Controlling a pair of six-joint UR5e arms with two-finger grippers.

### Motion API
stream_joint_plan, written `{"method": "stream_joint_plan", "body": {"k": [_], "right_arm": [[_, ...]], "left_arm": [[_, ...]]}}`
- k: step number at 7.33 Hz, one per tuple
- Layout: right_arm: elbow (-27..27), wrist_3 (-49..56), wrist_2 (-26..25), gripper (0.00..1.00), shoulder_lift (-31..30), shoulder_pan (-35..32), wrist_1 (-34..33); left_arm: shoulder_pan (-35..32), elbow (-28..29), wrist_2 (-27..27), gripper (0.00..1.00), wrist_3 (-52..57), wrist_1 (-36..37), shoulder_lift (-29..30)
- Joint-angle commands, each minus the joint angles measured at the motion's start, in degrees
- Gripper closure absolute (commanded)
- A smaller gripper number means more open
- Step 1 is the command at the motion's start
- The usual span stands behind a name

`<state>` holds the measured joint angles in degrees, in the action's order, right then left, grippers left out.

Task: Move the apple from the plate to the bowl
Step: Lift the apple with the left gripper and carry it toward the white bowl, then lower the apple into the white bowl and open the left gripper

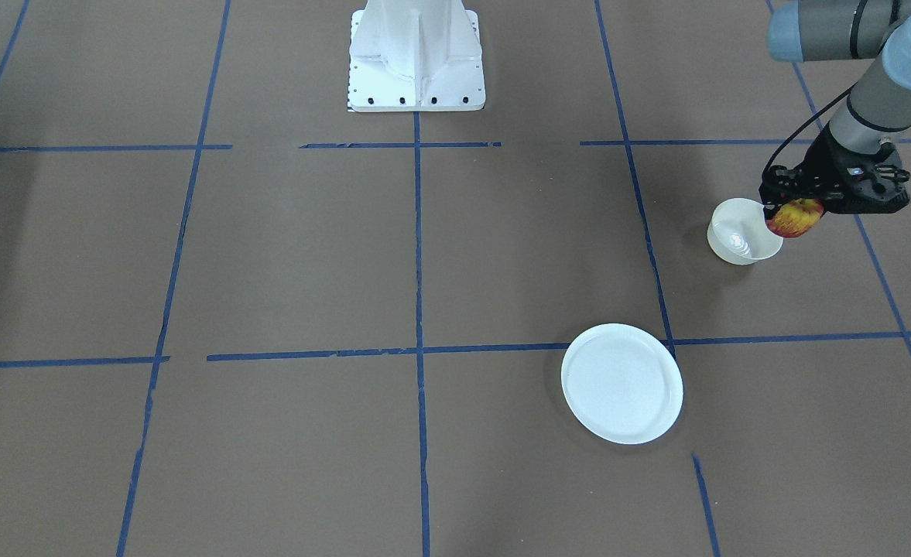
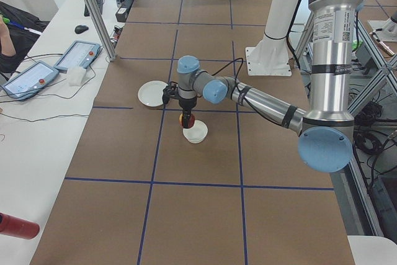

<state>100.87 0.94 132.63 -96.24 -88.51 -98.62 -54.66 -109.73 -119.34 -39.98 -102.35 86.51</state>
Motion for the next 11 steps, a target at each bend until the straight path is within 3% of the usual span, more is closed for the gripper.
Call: {"method": "stream_joint_plan", "body": {"k": [1,3,4,5,6,8,10,11], "right_arm": [[0.03,-0.06,0.00,0.00,0.00,0.00,0.00],[0.03,0.03,0.00,0.00,0.00,0.00,0.00],[0.03,0.03,0.00,0.00,0.00,0.00,0.00],[-0.06,0.03,0.00,0.00,0.00,0.00,0.00],[0.03,0.03,0.00,0.00,0.00,0.00,0.00],[0.03,0.03,0.00,0.00,0.00,0.00,0.00],[0.03,0.03,0.00,0.00,0.00,0.00,0.00],[-0.06,-0.06,0.00,0.00,0.00,0.00,0.00]], "left_arm": [[4.64,2.86,0.34,0.94,-4.49,-5.13,-0.46],[5.53,4.08,0.25,0.94,-4.85,-5.22,-0.29],[5.62,4.61,0.25,0.82,-4.50,-5.31,0.06],[5.62,6.18,0.25,0.09,-4.24,-5.31,0.93],[5.53,6.20,-0.10,0.00,-4.15,-5.40,1.03],[5.45,5.33,-0.28,0.00,-3.97,-5.49,1.12],[4.14,-0.11,-0.45,0.00,-3.97,-3.56,0.85],[0.21,-1.26,-0.45,0.00,-2.06,-0.60,1.12]]}}
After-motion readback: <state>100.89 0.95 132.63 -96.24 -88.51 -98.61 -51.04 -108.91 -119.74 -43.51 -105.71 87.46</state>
